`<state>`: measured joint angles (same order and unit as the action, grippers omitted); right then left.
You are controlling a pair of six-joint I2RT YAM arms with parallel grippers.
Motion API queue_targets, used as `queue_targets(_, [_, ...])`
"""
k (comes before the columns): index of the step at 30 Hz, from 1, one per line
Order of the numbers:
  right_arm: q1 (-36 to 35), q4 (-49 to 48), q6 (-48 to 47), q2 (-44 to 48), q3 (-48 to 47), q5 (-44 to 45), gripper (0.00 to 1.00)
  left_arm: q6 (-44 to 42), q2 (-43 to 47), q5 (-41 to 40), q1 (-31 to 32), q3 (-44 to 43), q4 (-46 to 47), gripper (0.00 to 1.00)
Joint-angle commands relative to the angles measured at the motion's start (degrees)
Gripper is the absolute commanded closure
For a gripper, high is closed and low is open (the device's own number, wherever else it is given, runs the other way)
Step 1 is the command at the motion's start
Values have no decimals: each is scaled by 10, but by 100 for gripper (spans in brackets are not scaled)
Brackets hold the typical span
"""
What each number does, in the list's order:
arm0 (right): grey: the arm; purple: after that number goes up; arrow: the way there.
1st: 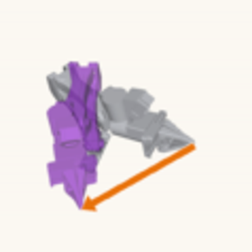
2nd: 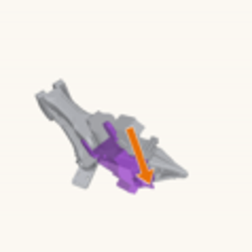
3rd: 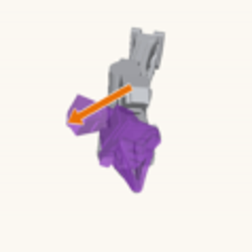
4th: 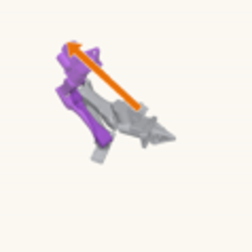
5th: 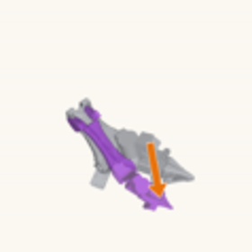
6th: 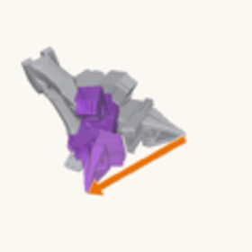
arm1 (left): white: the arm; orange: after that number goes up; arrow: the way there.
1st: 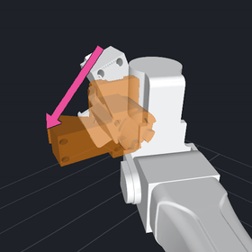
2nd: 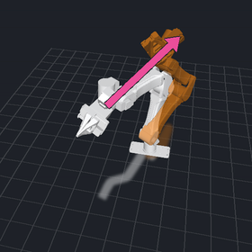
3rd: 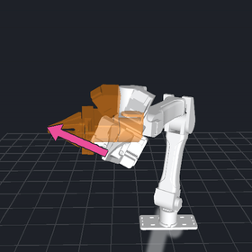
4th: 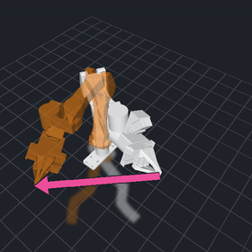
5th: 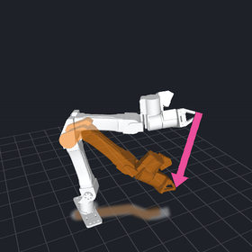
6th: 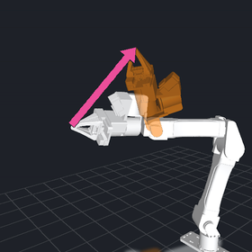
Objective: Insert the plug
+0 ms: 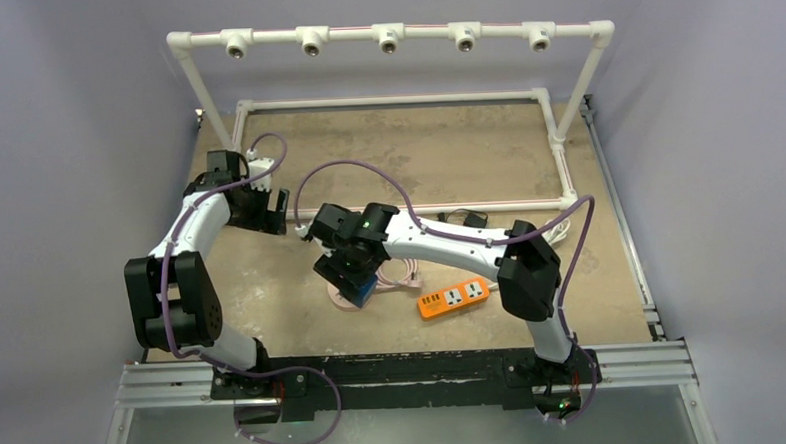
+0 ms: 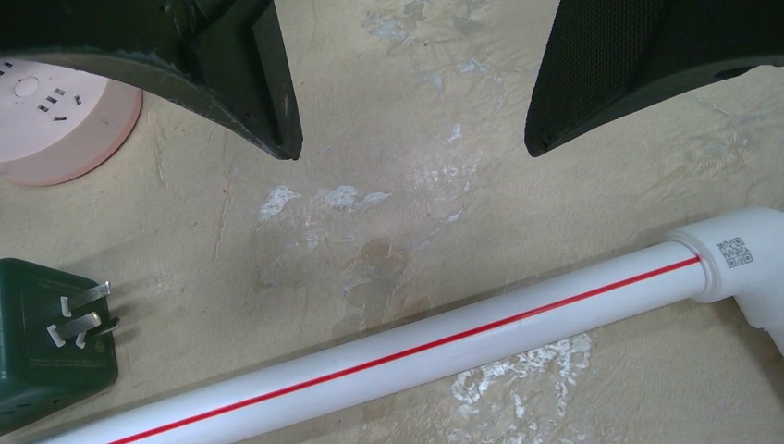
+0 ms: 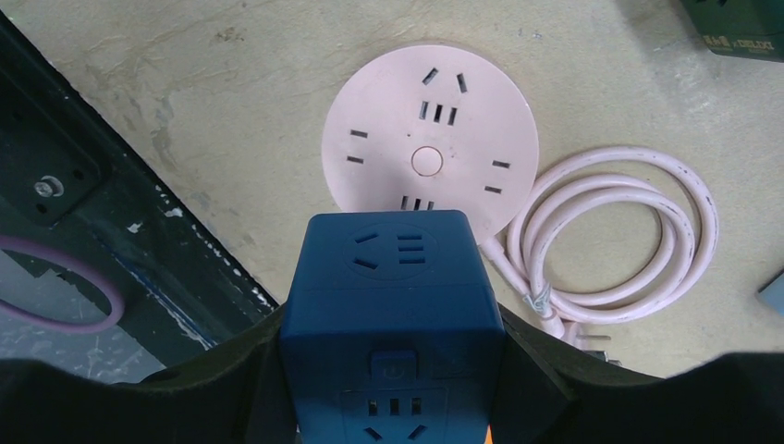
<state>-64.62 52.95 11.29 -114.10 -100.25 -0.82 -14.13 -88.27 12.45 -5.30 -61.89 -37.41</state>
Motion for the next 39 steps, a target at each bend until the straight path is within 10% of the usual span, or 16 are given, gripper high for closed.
queue_targets(1, [-2,-14,0,2,3,22,100,-15,5,12,-2,5,-1,11])
queue_targets(39, [-9,-28,-1,-19,14,67,100,-27,21,0,-2,10,-5,12])
